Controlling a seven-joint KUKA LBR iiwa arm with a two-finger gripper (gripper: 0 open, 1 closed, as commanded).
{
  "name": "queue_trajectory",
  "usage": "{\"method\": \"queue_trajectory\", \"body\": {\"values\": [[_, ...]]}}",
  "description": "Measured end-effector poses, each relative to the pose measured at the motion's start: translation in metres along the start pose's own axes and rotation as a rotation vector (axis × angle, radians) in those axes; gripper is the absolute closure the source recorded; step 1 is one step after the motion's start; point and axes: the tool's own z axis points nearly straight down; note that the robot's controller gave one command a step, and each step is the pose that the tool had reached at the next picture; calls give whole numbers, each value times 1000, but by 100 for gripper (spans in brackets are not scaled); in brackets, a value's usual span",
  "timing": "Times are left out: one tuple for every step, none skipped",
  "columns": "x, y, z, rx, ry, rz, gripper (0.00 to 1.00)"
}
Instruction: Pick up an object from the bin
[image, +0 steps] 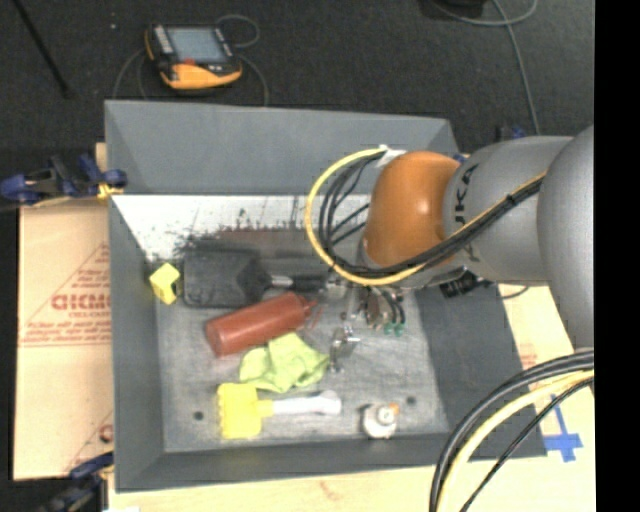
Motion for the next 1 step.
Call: {"method": "queue_trajectory", "body": {"values": [[-27, 95, 31, -1, -1, 25, 100]]}}
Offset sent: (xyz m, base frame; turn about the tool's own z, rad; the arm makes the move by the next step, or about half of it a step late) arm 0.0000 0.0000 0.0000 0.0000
